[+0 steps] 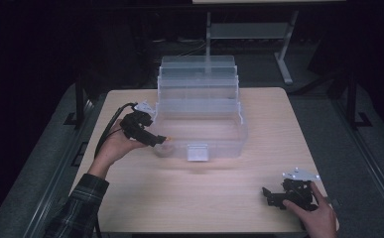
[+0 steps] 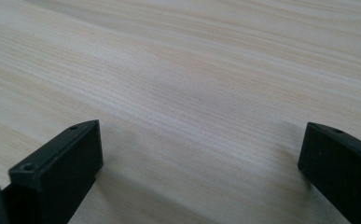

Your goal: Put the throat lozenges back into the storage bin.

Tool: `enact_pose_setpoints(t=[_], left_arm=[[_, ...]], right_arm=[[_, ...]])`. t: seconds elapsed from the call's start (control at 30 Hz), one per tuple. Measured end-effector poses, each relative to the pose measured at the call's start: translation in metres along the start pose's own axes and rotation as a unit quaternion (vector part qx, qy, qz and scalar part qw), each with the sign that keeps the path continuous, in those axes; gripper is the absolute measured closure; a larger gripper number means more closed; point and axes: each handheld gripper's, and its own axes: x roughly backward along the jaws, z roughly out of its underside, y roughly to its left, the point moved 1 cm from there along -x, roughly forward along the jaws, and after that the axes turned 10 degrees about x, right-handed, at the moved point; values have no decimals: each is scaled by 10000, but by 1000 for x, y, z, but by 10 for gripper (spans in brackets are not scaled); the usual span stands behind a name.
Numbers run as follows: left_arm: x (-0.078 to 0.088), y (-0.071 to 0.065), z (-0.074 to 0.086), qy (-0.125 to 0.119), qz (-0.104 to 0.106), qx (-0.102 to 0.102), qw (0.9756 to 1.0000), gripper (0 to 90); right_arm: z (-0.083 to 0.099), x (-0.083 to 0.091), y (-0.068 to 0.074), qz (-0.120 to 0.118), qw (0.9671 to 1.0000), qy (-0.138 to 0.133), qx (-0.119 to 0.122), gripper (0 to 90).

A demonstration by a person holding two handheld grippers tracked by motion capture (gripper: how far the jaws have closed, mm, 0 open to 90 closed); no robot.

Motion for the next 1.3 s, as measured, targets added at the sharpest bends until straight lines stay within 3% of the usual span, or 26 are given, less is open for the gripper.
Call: enact_pose_setpoints(t=[0.17, 0.33, 0.5, 0.67, 0.73, 1.3], left_arm=[[4, 0, 11, -5, -61, 38, 10000, 116], [10, -3, 13, -16, -159, -36, 9999, 113], [20, -10, 14, -197, -235, -90, 9995, 113], [22, -11, 17, -174, -247, -109, 9995, 114], [22, -11, 24, -348, -178, -46, 9992, 127], [11, -14, 75, -409, -192, 115, 9989, 125]], right_arm=[[0, 0, 0, 1, 10000, -2, 2, 0], [0, 0, 0, 0, 10000, -1, 2, 0], [0, 0, 0, 0, 10000, -1, 3, 0], [0, 0, 0, 0, 10000, -2, 4, 0], [0, 0, 0, 3, 10000, -2, 2, 0], [0, 0, 0, 4, 10000, -1, 1, 0]])
